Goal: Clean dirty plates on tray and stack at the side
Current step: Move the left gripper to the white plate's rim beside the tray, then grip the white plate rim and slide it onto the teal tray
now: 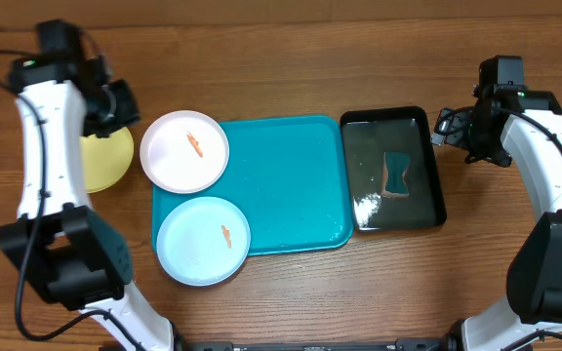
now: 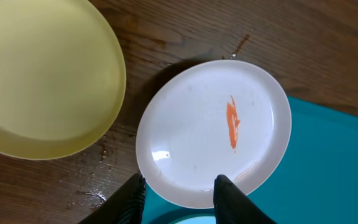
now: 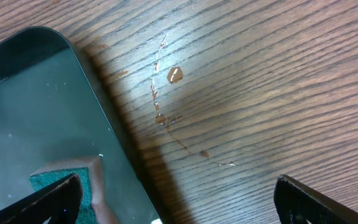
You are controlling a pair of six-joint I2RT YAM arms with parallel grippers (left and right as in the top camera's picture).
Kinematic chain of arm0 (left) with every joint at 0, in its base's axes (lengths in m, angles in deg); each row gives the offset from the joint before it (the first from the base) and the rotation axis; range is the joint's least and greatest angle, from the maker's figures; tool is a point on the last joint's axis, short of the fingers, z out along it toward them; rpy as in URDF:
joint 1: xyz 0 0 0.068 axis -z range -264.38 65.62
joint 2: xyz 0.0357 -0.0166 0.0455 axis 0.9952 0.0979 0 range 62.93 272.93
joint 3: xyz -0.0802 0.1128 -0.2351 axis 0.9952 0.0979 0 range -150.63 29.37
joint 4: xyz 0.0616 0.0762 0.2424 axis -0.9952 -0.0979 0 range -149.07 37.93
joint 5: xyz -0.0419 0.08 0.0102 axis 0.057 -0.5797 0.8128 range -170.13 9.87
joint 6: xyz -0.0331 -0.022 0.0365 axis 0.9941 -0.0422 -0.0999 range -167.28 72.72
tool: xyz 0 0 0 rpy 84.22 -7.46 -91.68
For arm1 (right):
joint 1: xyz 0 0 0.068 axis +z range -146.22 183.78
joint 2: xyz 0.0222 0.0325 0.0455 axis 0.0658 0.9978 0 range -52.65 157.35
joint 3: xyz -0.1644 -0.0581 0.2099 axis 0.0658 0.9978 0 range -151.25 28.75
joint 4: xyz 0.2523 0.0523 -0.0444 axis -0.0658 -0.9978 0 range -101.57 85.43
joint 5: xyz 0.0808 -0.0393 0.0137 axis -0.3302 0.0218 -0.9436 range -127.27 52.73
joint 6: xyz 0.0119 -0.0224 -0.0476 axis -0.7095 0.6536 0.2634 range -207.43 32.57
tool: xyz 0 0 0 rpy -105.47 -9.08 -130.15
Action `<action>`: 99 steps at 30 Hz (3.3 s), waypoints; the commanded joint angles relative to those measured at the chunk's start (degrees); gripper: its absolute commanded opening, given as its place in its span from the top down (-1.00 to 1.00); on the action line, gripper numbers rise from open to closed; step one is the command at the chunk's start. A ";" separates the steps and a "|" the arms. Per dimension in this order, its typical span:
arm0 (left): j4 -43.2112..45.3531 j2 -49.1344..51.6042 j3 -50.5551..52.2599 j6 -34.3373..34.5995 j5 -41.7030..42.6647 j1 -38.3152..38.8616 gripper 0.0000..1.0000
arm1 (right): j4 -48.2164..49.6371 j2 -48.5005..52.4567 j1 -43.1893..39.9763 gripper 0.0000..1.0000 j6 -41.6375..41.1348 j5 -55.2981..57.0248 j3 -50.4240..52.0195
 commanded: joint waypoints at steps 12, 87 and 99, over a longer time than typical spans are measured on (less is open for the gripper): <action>-0.20 5.44 0.39 -1.31 -17.18 5.57 0.21 | 0.15 -0.59 0.04 -1.00 -0.20 -0.24 -0.63; -1.92 17.99 2.19 -3.43 7.28 18.14 0.91 | 0.15 -0.59 0.04 -1.00 -0.20 -0.26 -0.63; -1.88 17.99 2.19 -0.81 7.13 25.99 0.92 | 0.15 -0.59 0.04 -1.00 -0.20 -0.26 -0.63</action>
